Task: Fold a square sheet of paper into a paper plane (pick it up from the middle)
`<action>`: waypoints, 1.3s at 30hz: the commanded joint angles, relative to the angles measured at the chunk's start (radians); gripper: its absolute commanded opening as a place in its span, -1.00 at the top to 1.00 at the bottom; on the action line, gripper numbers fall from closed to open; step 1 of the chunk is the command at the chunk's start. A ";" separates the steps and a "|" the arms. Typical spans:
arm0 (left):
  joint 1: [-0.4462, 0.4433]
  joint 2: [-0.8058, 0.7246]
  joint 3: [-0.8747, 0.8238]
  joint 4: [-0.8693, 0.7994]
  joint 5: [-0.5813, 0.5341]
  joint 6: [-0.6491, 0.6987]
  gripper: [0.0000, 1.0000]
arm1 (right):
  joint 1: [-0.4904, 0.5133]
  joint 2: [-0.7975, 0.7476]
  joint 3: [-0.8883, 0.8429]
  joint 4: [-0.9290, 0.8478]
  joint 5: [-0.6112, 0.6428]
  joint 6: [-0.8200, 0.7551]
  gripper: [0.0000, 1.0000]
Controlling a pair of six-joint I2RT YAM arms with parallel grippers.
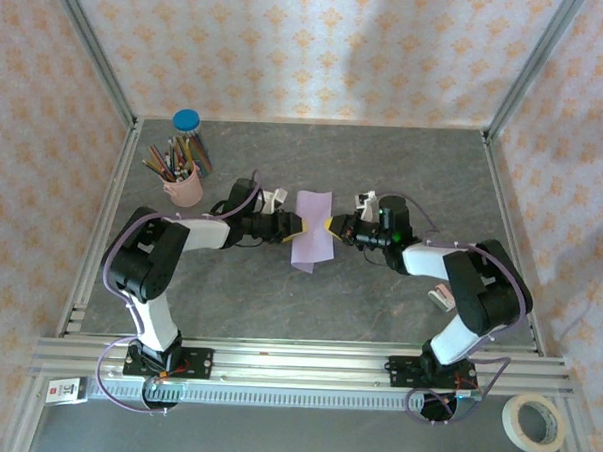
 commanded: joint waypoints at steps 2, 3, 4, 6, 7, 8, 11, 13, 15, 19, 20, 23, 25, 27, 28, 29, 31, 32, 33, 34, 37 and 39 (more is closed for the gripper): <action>0.017 0.009 0.032 -0.046 -0.045 0.052 0.07 | -0.007 0.034 0.038 -0.033 0.041 -0.002 1.00; 0.021 0.006 0.029 -0.054 -0.065 0.057 -0.05 | -0.007 0.043 0.041 -0.034 0.042 0.006 1.00; 0.025 0.003 0.027 -0.059 -0.083 0.056 -0.15 | -0.005 0.053 0.045 -0.035 0.041 0.014 1.00; 0.035 -0.004 0.027 -0.081 -0.122 0.059 -0.32 | -0.001 0.065 0.061 -0.062 0.050 0.029 1.00; 0.039 -0.006 0.028 -0.086 -0.133 0.063 -0.37 | 0.007 0.066 0.068 -0.080 0.063 0.029 1.00; 0.046 -0.008 0.031 -0.093 -0.146 0.069 -0.44 | 0.016 0.066 0.073 -0.091 0.080 0.028 1.00; 0.064 -0.011 0.036 -0.110 -0.188 0.074 -0.66 | 0.038 0.079 0.094 -0.106 0.106 0.043 1.00; 0.071 -0.023 0.037 -0.123 -0.215 0.076 -0.97 | 0.048 0.085 0.095 -0.085 0.116 0.066 1.00; 0.077 -0.044 0.030 -0.128 -0.241 0.082 -0.99 | 0.060 0.092 0.097 -0.055 0.121 0.084 1.00; 0.078 -0.066 0.018 -0.143 -0.261 0.092 -0.99 | 0.075 0.138 0.123 -0.023 0.104 0.114 1.00; 0.078 -0.068 0.012 -0.135 -0.258 0.083 -0.99 | 0.078 0.152 0.130 -0.019 0.102 0.115 1.00; 0.074 -0.072 -0.012 -0.105 -0.250 0.053 -0.95 | 0.079 0.175 0.136 -0.026 0.113 0.112 1.00; 0.065 -0.073 -0.020 -0.099 -0.252 0.041 -0.90 | 0.079 0.186 0.143 -0.047 0.124 0.098 1.00; 0.049 -0.072 -0.017 -0.108 -0.263 0.036 -0.86 | 0.078 0.193 0.141 -0.057 0.139 0.089 1.00; 0.036 -0.069 -0.010 -0.119 -0.273 0.037 -0.85 | 0.075 0.197 0.137 -0.057 0.141 0.089 1.00; 0.026 -0.064 -0.003 -0.134 -0.284 0.039 -0.83 | 0.073 0.196 0.127 -0.050 0.143 0.089 1.00; 0.006 -0.055 0.014 -0.154 -0.306 0.044 -0.80 | 0.065 0.189 0.112 -0.032 0.143 0.096 1.00; -0.005 -0.050 0.023 -0.164 -0.316 0.046 -0.79 | 0.063 0.184 0.103 -0.022 0.147 0.100 1.00; -0.014 -0.043 0.032 -0.171 -0.324 0.047 -0.78 | 0.057 0.179 0.096 -0.018 0.150 0.102 1.00; -0.025 -0.037 0.043 -0.183 -0.332 0.048 -0.77 | 0.053 0.171 0.091 -0.020 0.156 0.099 1.00; -0.053 -0.012 0.083 -0.235 -0.366 0.059 -0.72 | 0.033 0.158 0.088 -0.065 0.182 0.073 1.00; -0.071 0.002 0.112 -0.272 -0.393 0.071 -0.69 | 0.030 0.154 0.090 -0.101 0.200 0.052 1.00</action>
